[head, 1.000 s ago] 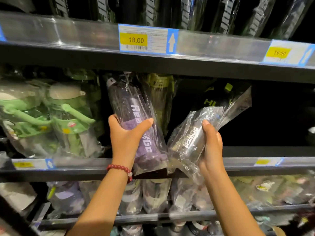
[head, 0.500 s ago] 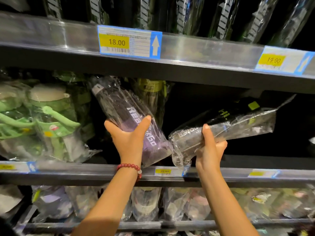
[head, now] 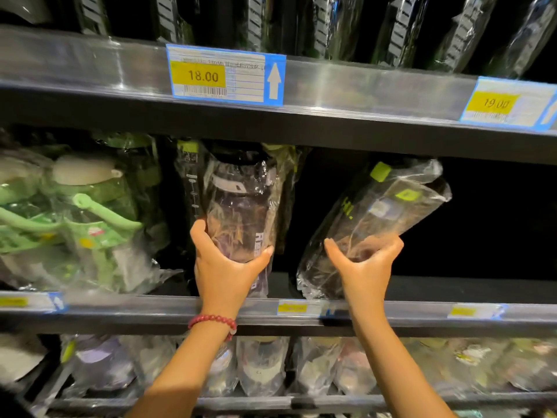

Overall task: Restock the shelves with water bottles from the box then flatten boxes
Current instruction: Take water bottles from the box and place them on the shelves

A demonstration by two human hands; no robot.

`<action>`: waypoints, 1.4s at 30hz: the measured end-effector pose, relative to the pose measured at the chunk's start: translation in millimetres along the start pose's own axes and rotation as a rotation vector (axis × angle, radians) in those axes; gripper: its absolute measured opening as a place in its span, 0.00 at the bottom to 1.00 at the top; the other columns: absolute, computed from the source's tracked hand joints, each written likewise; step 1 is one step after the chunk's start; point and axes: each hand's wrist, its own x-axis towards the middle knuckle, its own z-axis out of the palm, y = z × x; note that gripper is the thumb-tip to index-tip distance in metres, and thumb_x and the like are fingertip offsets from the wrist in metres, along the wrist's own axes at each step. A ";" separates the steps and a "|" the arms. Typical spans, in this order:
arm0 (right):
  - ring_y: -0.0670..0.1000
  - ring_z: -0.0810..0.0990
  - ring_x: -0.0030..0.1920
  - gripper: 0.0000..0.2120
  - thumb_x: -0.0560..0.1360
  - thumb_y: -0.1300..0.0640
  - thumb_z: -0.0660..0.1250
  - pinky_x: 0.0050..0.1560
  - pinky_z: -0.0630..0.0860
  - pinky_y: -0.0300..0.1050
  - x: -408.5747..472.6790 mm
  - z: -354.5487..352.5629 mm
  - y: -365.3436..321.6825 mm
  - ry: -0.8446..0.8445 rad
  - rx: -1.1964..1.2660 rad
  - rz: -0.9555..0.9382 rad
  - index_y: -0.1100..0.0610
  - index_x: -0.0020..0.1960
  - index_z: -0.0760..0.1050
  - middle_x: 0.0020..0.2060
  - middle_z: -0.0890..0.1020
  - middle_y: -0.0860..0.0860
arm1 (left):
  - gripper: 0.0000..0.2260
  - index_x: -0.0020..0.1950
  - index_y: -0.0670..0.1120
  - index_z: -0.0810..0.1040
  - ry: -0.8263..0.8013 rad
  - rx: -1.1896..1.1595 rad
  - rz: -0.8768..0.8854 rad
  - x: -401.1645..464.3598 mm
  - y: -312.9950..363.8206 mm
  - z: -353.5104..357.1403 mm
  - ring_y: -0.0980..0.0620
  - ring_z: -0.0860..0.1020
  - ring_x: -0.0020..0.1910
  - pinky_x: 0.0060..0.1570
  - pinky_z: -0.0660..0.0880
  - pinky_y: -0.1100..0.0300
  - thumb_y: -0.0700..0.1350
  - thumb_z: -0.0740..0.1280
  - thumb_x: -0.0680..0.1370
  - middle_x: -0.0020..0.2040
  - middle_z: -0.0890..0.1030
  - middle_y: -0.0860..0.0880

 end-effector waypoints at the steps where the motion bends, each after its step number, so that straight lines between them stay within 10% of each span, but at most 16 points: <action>1: 0.34 0.74 0.38 0.31 0.64 0.64 0.79 0.41 0.68 0.24 -3.1 2.3 -0.5 -0.030 -0.018 -0.004 0.64 0.57 0.62 0.41 0.71 0.46 | 0.46 0.71 0.44 0.57 -0.006 0.002 0.000 0.6 -1.4 -2.1 0.58 0.67 0.54 0.52 0.65 0.64 0.47 0.81 0.61 0.57 0.66 0.55; 4: 0.39 0.76 0.44 0.35 0.62 0.59 0.80 0.41 0.69 0.23 -11.9 9.4 4.6 -0.109 -0.078 -0.036 0.53 0.59 0.60 0.46 0.74 0.46 | 0.46 0.70 0.44 0.57 -0.020 -0.001 0.005 3.1 -2.5 -6.2 0.58 0.67 0.53 0.52 0.65 0.64 0.47 0.81 0.61 0.57 0.66 0.56; 11: 0.51 0.76 0.55 0.43 0.60 0.52 0.81 0.48 0.71 0.24 -15.5 16.3 9.6 -0.210 -0.221 -0.118 0.62 0.66 0.61 0.57 0.74 0.55 | 0.47 0.69 0.42 0.57 -0.075 0.019 0.029 4.8 -6.8 -9.0 0.50 0.71 0.56 0.54 0.68 0.60 0.50 0.81 0.59 0.60 0.70 0.47; 18: 0.20 0.64 0.52 0.45 0.63 0.60 0.80 0.49 0.63 0.18 -13.4 4.4 -3.3 -0.400 -0.125 -0.025 0.50 0.65 0.50 0.57 0.62 0.34 | 0.45 0.64 0.50 0.56 -0.221 -0.071 0.021 9.7 -6.5 -27.1 0.58 0.71 0.53 0.52 0.69 0.65 0.63 0.73 0.55 0.55 0.69 0.55; 21: 0.23 0.68 0.48 0.48 0.65 0.58 0.79 0.52 0.65 0.23 -4.6 -9.2 -5.8 -0.549 -0.091 0.120 0.44 0.67 0.45 0.57 0.60 0.29 | 0.37 0.56 0.48 0.58 -0.314 -0.080 0.038 17.5 -8.5 -34.9 0.71 0.71 0.48 0.45 0.67 0.76 0.54 0.79 0.60 0.52 0.68 0.62; 25: 0.27 0.73 0.47 0.41 0.67 0.61 0.77 0.42 0.71 0.24 11.9 -19.7 -3.9 -0.650 -0.142 0.203 0.43 0.66 0.52 0.51 0.71 0.36 | 0.37 0.59 0.45 0.61 -0.388 -0.003 0.027 24.7 -15.1 -39.9 0.60 0.74 0.47 0.45 0.69 0.70 0.48 0.81 0.61 0.50 0.72 0.56; 31: 0.35 0.74 0.48 0.31 0.64 0.58 0.79 0.43 0.69 0.23 9.8 -13.6 -2.7 -0.574 -0.291 0.095 0.51 0.58 0.63 0.49 0.73 0.39 | 0.28 0.44 0.51 0.64 -0.389 0.105 -0.014 32.3 -18.4 -41.1 0.52 0.75 0.46 0.42 0.72 0.61 0.53 0.81 0.58 0.45 0.73 0.51; 42: 0.36 0.67 0.44 0.37 0.61 0.59 0.81 0.41 0.63 0.17 -15.7 16.5 -15.0 -0.267 -0.268 -0.070 0.54 0.57 0.58 0.47 0.66 0.35 | 0.34 0.50 0.48 0.61 -0.232 0.123 0.047 32.2 -20.0 -54.4 0.48 0.69 0.57 0.51 0.69 0.56 0.54 0.80 0.57 0.52 0.70 0.49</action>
